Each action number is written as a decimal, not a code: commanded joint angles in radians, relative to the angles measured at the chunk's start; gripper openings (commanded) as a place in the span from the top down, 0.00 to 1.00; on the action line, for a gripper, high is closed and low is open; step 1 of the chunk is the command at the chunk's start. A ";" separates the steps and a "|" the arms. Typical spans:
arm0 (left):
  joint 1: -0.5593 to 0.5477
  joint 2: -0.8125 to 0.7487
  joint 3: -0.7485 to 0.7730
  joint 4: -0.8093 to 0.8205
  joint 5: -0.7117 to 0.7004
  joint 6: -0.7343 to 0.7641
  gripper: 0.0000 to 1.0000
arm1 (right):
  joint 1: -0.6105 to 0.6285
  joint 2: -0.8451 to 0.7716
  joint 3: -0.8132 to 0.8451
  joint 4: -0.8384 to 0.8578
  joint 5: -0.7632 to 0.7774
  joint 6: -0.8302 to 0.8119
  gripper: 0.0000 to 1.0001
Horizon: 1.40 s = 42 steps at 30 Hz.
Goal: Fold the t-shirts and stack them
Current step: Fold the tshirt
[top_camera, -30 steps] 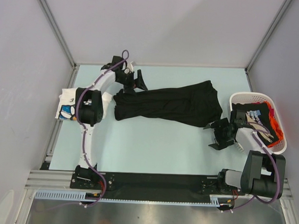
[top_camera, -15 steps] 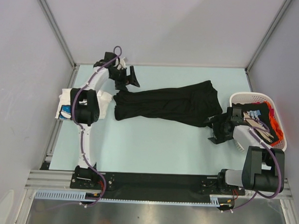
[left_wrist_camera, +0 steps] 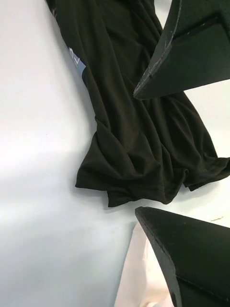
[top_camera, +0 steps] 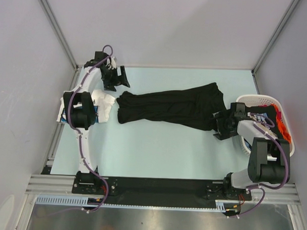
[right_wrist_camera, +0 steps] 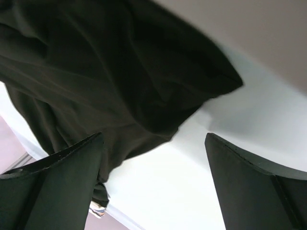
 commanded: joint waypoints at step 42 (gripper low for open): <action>-0.004 0.090 -0.062 -0.100 -0.193 -0.010 0.20 | 0.026 0.065 0.106 -0.073 0.088 0.012 0.08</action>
